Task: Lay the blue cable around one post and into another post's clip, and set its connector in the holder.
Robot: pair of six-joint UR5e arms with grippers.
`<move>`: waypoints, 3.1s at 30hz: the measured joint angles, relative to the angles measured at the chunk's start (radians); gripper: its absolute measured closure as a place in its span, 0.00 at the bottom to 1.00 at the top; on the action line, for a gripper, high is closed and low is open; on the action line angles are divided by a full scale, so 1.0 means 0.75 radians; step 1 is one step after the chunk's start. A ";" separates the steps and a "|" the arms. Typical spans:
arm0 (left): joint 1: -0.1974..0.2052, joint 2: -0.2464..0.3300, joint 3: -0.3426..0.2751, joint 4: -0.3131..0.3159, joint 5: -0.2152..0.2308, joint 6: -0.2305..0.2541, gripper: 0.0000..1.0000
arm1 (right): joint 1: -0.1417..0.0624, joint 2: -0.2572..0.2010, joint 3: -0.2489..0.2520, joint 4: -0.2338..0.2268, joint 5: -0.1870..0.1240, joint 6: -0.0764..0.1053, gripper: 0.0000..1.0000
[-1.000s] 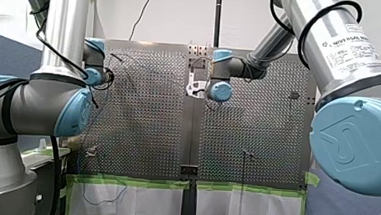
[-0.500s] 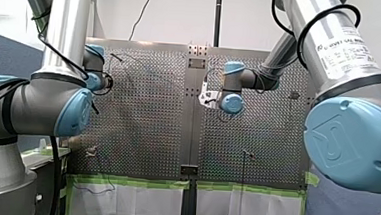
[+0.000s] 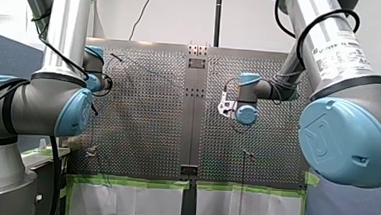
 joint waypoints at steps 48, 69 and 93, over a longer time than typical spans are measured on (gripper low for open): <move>-0.002 -0.064 0.040 0.001 0.037 -0.027 0.00 | -0.422 0.127 0.552 -0.311 0.184 0.097 0.98; -0.014 -0.064 0.040 -0.001 0.037 -0.023 0.00 | -0.421 0.197 0.453 -0.332 0.041 0.008 0.92; -0.035 -0.065 0.040 -0.001 0.035 -0.020 0.00 | -0.447 0.421 0.297 -0.585 -0.216 -0.004 0.90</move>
